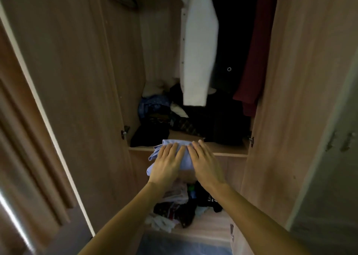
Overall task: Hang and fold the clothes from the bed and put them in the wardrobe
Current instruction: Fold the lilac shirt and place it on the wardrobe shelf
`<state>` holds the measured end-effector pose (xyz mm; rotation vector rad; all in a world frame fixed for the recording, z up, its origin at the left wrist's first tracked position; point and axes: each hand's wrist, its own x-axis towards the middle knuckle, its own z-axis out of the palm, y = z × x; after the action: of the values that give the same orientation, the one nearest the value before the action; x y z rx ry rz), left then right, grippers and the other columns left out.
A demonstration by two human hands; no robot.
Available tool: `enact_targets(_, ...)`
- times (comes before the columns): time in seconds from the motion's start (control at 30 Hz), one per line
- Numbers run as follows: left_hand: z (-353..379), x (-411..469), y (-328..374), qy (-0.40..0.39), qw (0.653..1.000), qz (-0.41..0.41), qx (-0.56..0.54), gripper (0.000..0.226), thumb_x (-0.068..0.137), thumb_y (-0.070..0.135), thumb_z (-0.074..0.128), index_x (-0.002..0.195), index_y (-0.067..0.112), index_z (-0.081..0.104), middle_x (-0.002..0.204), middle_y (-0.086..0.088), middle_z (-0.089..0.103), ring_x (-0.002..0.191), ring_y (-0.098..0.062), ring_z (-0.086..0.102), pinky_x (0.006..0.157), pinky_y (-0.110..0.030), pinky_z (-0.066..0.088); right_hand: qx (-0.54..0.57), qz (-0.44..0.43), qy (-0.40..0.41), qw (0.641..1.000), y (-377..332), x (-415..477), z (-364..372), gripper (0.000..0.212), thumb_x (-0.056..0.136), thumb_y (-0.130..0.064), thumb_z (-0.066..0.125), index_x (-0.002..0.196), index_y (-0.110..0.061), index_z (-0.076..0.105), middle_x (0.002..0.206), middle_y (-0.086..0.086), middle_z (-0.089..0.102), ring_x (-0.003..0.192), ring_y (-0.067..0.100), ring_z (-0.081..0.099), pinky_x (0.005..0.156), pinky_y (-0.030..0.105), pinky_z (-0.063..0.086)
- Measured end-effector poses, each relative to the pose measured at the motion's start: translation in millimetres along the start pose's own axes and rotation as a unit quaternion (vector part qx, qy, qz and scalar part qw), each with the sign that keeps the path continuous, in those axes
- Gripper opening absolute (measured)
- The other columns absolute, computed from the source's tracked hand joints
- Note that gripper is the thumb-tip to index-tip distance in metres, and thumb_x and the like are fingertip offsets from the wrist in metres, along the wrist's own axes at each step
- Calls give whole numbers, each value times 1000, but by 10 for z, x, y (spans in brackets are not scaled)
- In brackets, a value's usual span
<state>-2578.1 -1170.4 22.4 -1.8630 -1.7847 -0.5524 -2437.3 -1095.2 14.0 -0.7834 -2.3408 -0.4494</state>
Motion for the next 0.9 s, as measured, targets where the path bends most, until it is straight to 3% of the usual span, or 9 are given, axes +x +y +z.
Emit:
enact_targets(0.2,333,275,-537,-11,999,-38,26,41,82,15,35,115,7,57,114,-16,61,105,-36,58,91,-48,48,46,-29,4,999,27,560,589,69,54,-8,87,118,2,62,119,18,63,112,36,60,91,45,52)
enact_targets(0.33,666,383,-994,-3,998,-49,32,36,84,16,40,116,9,55,113,-14,62,104,-34,59,90,-45,49,72,-50,-10,996,-24,938,1103,69,57,-9,87,120,0,60,121,17,62,114,35,59,92,45,51)
enact_targets(0.47,1094,643,-1560,17,998,-60,20,35,84,16,42,118,10,50,113,-16,63,104,-35,61,89,-46,51,62,-57,-8,996,-43,1430,1616,71,48,-9,89,115,0,65,116,17,66,110,34,62,90,43,53)
enact_targets(0.67,1765,1134,-2386,10,998,-49,-40,60,68,10,77,120,10,47,112,-16,65,102,-34,63,88,-45,52,78,-40,-42,995,23,2172,2409,70,46,-4,89,112,0,65,113,20,66,106,38,63,82,47,55)
enact_targets(0.8,2090,1499,-2836,-6,999,-35,-37,47,73,10,43,119,7,52,106,-18,67,95,-34,66,84,-45,54,72,-31,-66,995,84,2630,2838,69,49,-3,89,113,2,64,112,22,66,105,39,63,86,49,53)
enact_targets(0.9,2297,1727,-3125,5,999,-27,-33,49,70,10,38,118,9,45,102,-20,68,92,-34,67,81,-44,55,69,-27,-61,995,146,2923,3121,68,51,-3,88,114,3,63,113,22,65,108,40,61,90,49,51)
